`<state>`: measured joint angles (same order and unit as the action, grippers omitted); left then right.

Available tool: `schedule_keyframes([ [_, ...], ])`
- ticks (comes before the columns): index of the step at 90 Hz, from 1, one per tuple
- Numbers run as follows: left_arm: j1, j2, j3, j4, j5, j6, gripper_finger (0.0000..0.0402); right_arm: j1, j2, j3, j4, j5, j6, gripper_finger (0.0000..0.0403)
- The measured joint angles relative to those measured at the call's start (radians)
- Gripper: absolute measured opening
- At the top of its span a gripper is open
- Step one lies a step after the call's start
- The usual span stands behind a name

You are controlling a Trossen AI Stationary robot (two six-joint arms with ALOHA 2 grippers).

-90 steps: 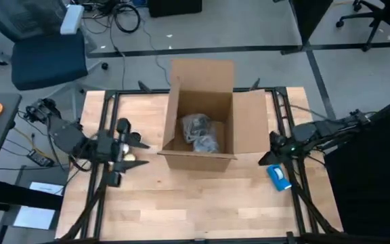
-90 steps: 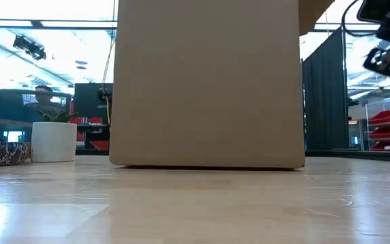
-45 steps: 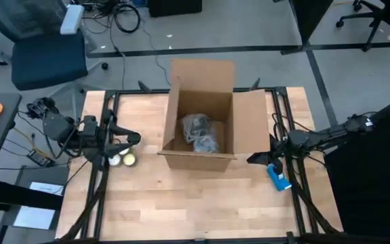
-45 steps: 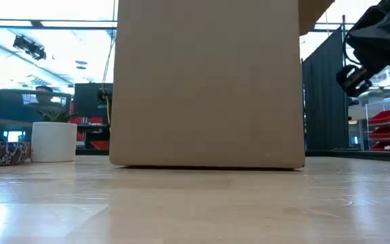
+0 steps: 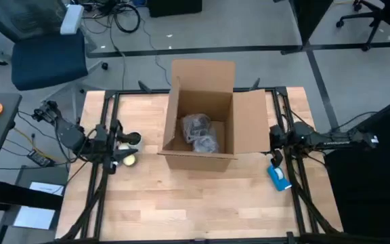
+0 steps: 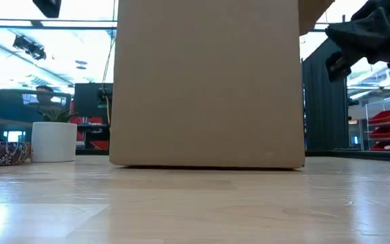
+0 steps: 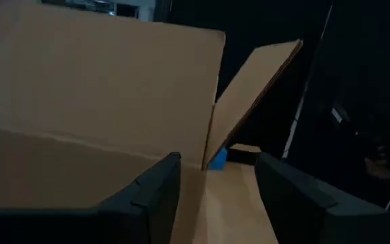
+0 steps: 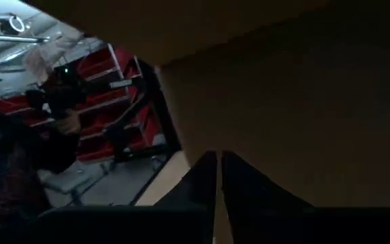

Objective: Wrap mug
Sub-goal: Return to Home Position

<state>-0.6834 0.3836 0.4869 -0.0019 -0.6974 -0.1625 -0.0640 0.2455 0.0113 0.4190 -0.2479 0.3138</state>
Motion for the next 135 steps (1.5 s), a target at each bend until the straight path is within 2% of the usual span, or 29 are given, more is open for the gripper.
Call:
schedule_keyframes([
  [25,0.000,-0.083,-0.209,0.234,-0.029,0.042,0.0172,0.068,-0.105,0.000,-0.134,0.164,-0.063,0.0000],
  [52,0.000,-0.148,-0.334,0.305,-0.055,0.048,0.0169,0.129,-0.179,0.000,-0.259,0.203,-0.082,0.0000],
  [65,0.000,-0.184,-0.382,0.303,-0.055,0.031,0.0138,0.129,-0.217,0.000,-0.259,0.203,-0.098,0.0000],
  [83,0.003,-0.261,-0.417,0.294,-0.052,0.116,0.0068,0.129,-0.241,0.000,-0.261,0.223,-0.087,0.0000],
  [98,0.017,-0.357,-0.424,0.204,0.008,0.132,0.0007,0.129,-0.238,0.000,-0.264,0.262,-0.040,0.0000],
  [117,0.081,-0.384,-0.426,0.133,0.184,0.078,0.0001,0.127,-0.238,0.000,-0.261,0.391,-0.053,0.0000],
  [135,0.102,-0.384,-0.426,0.131,0.271,0.057,0.0000,0.125,-0.238,0.000,-0.258,0.394,-0.140,0.0000],
])
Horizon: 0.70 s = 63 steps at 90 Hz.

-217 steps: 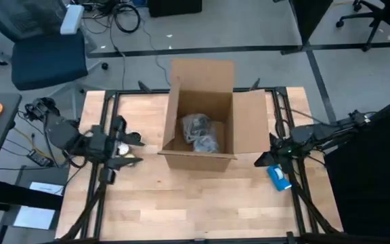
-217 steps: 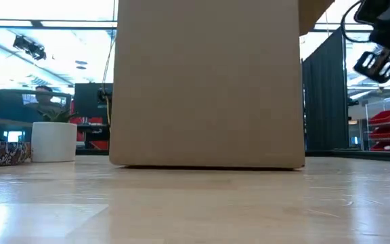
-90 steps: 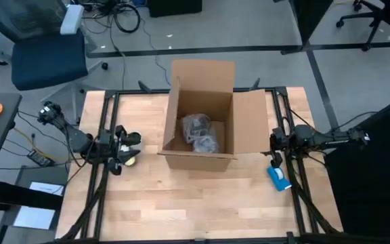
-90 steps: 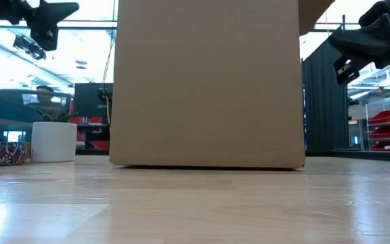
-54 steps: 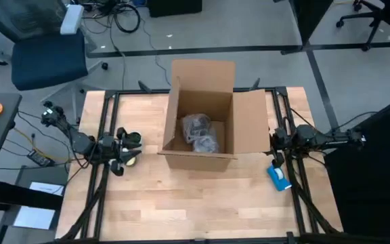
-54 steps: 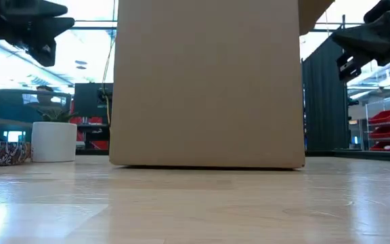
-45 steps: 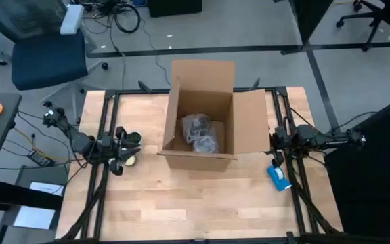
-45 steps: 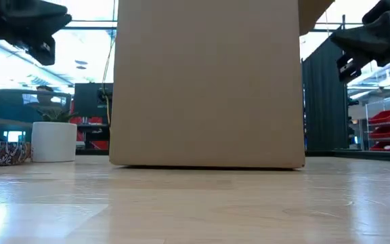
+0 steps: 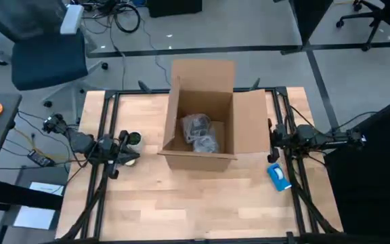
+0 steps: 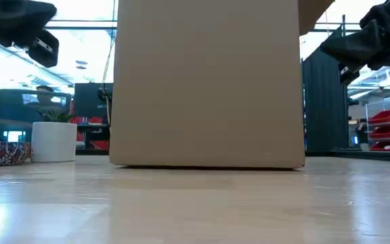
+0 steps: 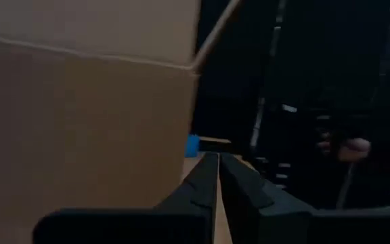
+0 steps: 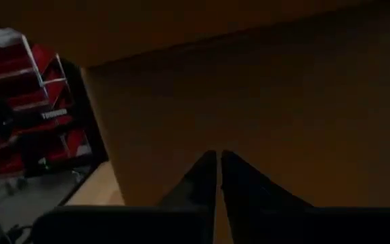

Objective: Wrap mug
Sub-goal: Return to Home Position

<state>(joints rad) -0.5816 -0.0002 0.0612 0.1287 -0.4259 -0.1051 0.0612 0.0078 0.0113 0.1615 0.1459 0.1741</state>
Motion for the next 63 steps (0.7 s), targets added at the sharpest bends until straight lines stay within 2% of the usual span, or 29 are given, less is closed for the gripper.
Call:
schedule_keyframes([
  [16,0.000,0.000,0.000,-0.001,-0.037,0.052,0.0000,0.000,0.000,0.000,0.006,0.000,0.006,0.0000],
  [63,0.000,0.000,0.000,-0.001,-0.062,0.050,0.0000,0.000,0.000,0.000,0.009,-0.002,0.006,0.0001],
])
